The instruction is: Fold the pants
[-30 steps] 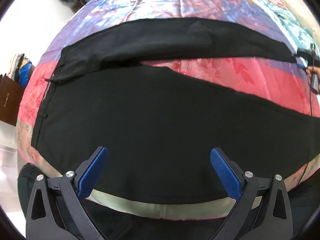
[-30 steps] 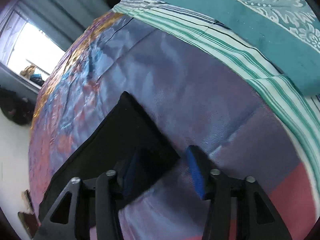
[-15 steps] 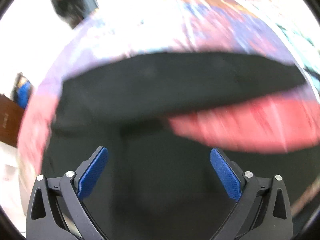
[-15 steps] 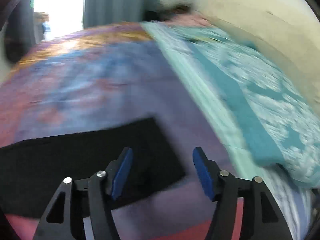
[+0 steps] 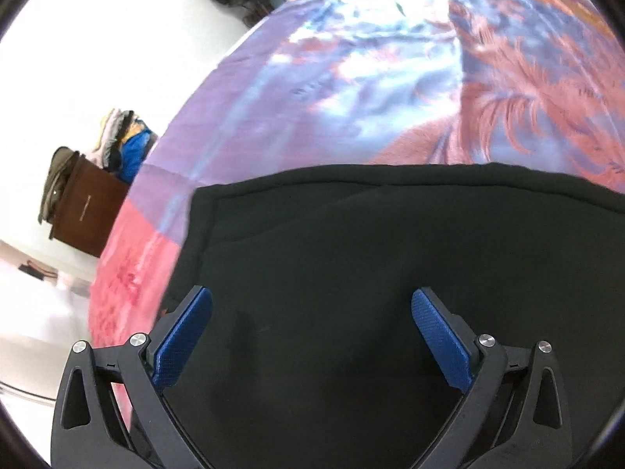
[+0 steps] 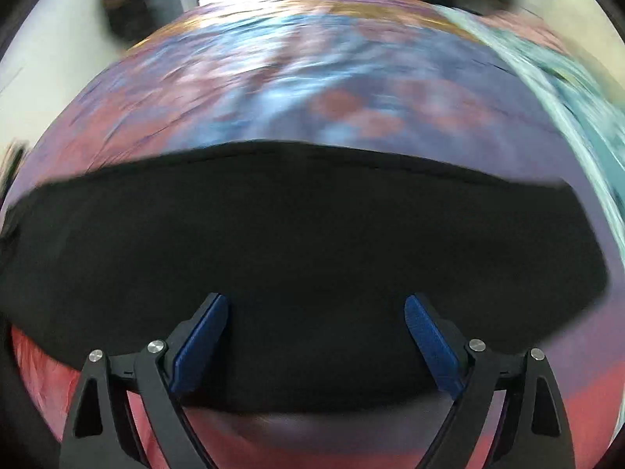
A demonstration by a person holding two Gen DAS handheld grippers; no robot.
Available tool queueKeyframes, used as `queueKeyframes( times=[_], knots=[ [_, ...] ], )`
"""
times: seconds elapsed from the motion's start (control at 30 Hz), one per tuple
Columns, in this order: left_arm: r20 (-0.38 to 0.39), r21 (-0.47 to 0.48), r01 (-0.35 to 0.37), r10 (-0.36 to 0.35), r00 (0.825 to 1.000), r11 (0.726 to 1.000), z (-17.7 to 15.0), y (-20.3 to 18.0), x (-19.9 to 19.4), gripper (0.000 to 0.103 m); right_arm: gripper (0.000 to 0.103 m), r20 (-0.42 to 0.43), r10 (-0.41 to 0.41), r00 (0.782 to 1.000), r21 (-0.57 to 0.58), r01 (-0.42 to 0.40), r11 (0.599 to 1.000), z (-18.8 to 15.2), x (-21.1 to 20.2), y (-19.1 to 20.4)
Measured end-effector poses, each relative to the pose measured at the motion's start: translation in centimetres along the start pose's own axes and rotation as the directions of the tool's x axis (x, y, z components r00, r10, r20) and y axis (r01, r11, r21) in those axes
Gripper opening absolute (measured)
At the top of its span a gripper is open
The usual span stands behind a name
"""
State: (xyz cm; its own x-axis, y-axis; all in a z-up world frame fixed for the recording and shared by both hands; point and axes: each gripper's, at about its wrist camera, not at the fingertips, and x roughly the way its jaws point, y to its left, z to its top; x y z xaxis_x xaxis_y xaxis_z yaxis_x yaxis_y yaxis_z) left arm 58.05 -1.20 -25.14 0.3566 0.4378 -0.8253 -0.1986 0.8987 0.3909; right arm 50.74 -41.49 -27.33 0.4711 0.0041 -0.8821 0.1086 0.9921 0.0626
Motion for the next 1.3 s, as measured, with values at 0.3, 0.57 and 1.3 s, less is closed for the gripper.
queueKeyframes(
  times=[0.3,0.57,1.3],
  knots=[
    [0.104,0.189,0.342,-0.365,0.925,0.921,-14.5,-1.1,-10.7,0.102,0.09,0.122,0.116,0.986,0.104,-0.129,0.986,-15.7,-14.8,-2.7],
    [-0.008,0.143,0.365,-0.367,0.93,0.92,-22.0,-0.6,-9.4,0.103,0.09,-0.061,-0.202,0.978,0.462,0.207,0.863,-27.9,-16.5,-16.6],
    [0.168,-0.121,0.308,-0.286,0.943,0.944,-7.9,-0.4,0.0,0.103,0.09,0.021,-0.124,0.992,0.218,0.117,0.969,0.2,-4.9,-18.1]
  ],
)
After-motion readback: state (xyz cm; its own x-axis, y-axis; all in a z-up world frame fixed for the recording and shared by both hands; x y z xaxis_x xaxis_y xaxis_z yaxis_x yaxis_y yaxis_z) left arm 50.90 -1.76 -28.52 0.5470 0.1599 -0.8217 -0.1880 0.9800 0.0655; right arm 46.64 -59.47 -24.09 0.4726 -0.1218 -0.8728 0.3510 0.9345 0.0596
